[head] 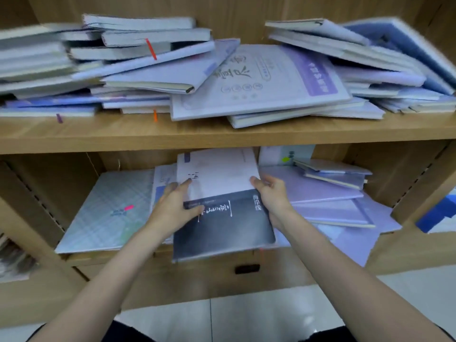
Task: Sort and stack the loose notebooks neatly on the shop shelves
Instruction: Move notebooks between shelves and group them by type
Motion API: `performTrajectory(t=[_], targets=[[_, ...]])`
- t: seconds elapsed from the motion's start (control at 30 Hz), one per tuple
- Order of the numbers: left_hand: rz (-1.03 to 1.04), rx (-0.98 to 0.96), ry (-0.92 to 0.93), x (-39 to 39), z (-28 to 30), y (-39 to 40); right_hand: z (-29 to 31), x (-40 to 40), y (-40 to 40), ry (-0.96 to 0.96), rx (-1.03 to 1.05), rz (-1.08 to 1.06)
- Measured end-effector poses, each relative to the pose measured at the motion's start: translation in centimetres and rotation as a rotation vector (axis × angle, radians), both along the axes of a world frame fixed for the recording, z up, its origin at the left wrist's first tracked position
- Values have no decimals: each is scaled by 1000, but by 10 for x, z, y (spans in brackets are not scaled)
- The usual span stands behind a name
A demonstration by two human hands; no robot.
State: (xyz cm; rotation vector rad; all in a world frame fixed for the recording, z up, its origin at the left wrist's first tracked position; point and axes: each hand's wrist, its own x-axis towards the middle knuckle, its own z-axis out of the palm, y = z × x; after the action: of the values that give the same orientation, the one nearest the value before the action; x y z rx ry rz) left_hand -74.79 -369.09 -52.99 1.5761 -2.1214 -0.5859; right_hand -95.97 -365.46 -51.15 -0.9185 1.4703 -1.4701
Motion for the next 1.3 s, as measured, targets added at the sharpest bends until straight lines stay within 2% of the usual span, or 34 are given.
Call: performTrajectory(t=[0.07, 0.2, 0.3, 0.47, 0.53, 0.63, 0.77, 0.87, 0.97, 1.03, 1.2, 1.3], targets=[[-74, 10, -117, 4, -2, 2, -8, 14, -27, 139, 62, 68], [-264, 230, -343, -5, -12, 13, -28, -8, -42, 379, 142, 74], [-307, 222, -479, -14, -15, 13, -35, -44, -37, 754, 222, 9], [-312, 137, -461, -8, -14, -4, -50, -55, -48, 1061, 480, 325], [-337, 120, -447, 2, -14, -10, -51, -48, -54, 1139, 518, 333], [-359, 98, -435, 14, -15, -16, -53, -42, -66, 1116, 558, 268], [-368, 93, -437, 17, -16, -18, -52, -41, -75, 904, 593, 220], [-360, 113, -451, 15, -13, -18, -53, -41, -80, 839, 609, 191], [-326, 141, -474, 9, -11, -14, -52, -37, -84, 617, 488, 77], [-312, 156, -474, 5, -10, -12, -52, -35, -83, 500, 369, 74], [-306, 182, -466, 4, -6, -10, -48, -33, -74, 797, 438, 175], [-296, 195, -469, 1, -5, -7, -40, -27, -70, 803, 419, 194]])
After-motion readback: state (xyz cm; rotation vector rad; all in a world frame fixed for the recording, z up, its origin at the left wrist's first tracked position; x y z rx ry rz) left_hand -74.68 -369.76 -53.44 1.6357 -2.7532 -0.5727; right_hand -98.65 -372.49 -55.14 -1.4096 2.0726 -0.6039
